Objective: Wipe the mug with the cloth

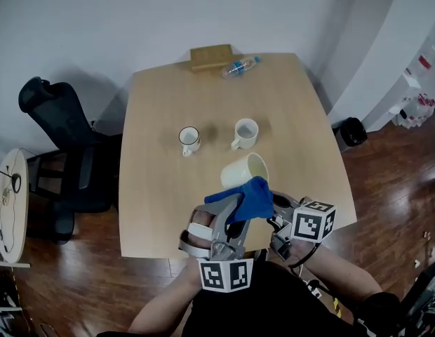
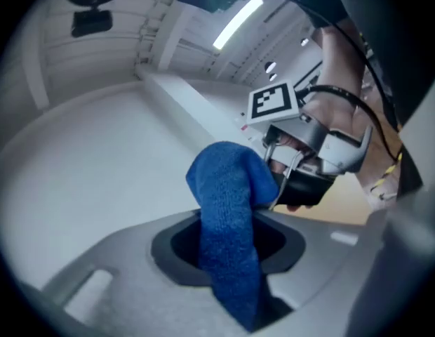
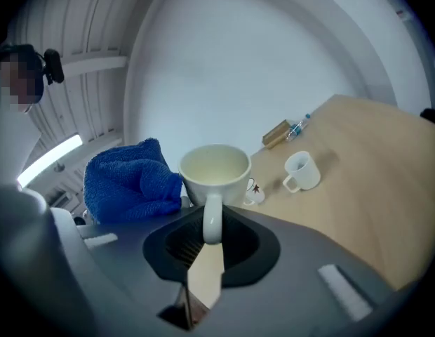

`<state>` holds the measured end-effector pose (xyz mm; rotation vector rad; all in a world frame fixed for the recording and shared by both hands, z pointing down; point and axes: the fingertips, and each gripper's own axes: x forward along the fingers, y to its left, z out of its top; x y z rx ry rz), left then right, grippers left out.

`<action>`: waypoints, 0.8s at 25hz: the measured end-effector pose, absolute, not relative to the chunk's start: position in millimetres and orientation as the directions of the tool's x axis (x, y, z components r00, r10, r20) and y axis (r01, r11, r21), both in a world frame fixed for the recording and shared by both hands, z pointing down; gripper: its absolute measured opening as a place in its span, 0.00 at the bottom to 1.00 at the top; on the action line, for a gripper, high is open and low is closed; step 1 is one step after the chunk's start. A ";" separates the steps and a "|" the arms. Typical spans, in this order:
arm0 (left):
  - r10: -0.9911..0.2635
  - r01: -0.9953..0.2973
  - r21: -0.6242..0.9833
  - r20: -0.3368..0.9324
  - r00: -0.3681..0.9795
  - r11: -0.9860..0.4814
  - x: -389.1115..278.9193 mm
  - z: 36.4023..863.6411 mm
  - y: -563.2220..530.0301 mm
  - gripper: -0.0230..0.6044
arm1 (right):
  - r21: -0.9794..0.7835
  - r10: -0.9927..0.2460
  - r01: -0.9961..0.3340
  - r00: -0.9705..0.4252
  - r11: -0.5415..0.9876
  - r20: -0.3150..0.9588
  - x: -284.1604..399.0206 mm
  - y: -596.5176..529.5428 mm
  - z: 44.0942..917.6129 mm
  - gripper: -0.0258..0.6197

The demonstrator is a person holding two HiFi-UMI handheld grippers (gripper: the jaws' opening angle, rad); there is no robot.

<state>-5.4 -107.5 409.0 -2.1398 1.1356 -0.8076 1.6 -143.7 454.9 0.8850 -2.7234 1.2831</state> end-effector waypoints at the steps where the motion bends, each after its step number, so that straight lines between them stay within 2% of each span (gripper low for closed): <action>1: -0.870 -0.491 -0.750 0.226 0.439 -0.443 -4.6 408.6 -110.3 0.24 | -0.727 -0.487 -0.475 -0.845 0.495 0.221 -1.9 -142.6 453.4 0.10; 3: -0.876 -0.493 -0.756 0.219 0.430 -0.431 -5.5 406.2 -114.1 0.24 | -0.741 -0.481 -0.455 -0.853 0.494 0.204 -6.5 -137.7 450.9 0.10; 5: -0.848 -0.546 -0.672 0.248 0.469 -0.499 -10.0 399.3 -115.5 0.24 | -0.719 -0.472 -0.456 -0.859 0.525 0.200 -6.3 -132.9 447.9 0.10; 8: -0.729 -0.617 -0.390 0.327 0.601 -0.683 -24.9 381.8 -117.6 0.24 | -0.631 -0.440 -0.459 -0.875 0.625 0.201 2.5 -123.6 438.0 0.10; 10: -0.587 -0.570 -0.168 0.370 0.720 -0.804 -34.8 369.6 -114.0 0.24 | -0.569 -0.388 -0.422 -0.902 0.706 0.187 9.6 -110.9 427.4 0.10; 13: -0.272 -0.345 0.141 0.377 0.885 -0.928 -42.2 354.7 -94.9 0.25 | -0.484 -0.259 -0.300 -0.954 0.822 0.151 18.4 -82.2 410.6 0.10; 15: -0.057 -0.170 0.317 0.337 0.940 -0.933 -45.6 346.2 -79.7 0.25 | -0.415 -0.153 -0.194 -0.979 0.889 0.132 21.9 -57.8 399.2 0.10; 17: 0.121 0.001 0.444 0.244 0.962 -0.896 -47.1 336.8 -64.6 0.25 | -0.357 -0.054 -0.093 -0.992 0.930 0.117 23.0 -36.0 388.6 0.10; 20: 0.309 0.260 0.536 0.003 0.951 -0.803 -47.5 319.3 -41.5 0.25 | -0.355 0.089 0.065 -0.995 0.933 0.052 22.3 -11.3 371.4 0.10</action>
